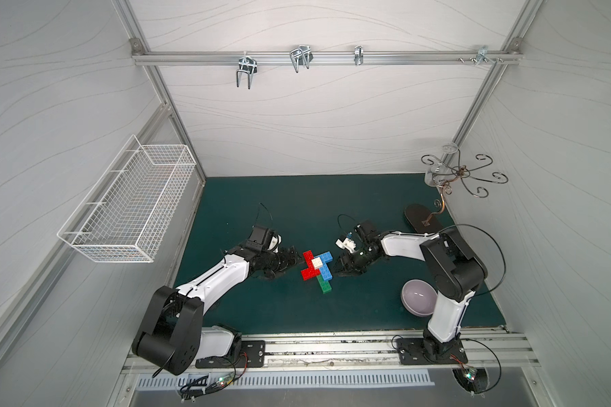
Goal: Assemble a small pinwheel with lego
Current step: Adjust the lego brick at the center of the board, then reset both arms
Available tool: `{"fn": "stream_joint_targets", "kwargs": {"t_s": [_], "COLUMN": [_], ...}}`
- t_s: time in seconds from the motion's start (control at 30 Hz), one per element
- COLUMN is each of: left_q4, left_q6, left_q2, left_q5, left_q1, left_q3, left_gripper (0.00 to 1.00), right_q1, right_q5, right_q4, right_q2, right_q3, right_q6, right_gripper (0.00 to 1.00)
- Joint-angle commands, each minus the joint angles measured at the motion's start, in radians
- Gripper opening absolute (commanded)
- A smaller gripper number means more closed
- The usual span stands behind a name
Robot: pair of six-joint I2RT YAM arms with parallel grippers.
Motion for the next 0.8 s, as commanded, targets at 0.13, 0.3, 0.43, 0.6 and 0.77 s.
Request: {"fn": "stream_joint_targets", "kwargs": {"t_s": [0.13,0.3,0.43,0.6,0.77], "left_q4": [-0.039,0.021,0.318,0.661,0.851], "left_q6": [0.081,0.317,0.635,0.718,0.635], "left_q2": [-0.012,-0.081,-0.135,-0.097,-0.022], "left_q5": [-0.032,-0.399,-0.736,-0.664,-0.607], "left_q1": [0.056,0.115,0.116,0.248,0.334], "left_q3": [0.113,0.224,0.101,-0.103,-0.200], "left_gripper": [0.98,1.00,1.00,1.00,0.99], "right_q1": [0.025,-0.054,-0.130,-0.291,-0.533], "right_q5": [0.111,0.357,0.520,0.673,0.589], "right_q4": [0.009,-0.049,0.157,0.575,0.730], "right_q2": [-0.137,-0.411,-0.581,-0.700,-0.632], "right_q3": [-0.072,0.015,-0.085,-0.368,-0.492], "right_q6": [0.095,-0.077,-0.354,-0.529,-0.443], "right_gripper": [0.53,0.99,0.99,0.99,0.99]}}
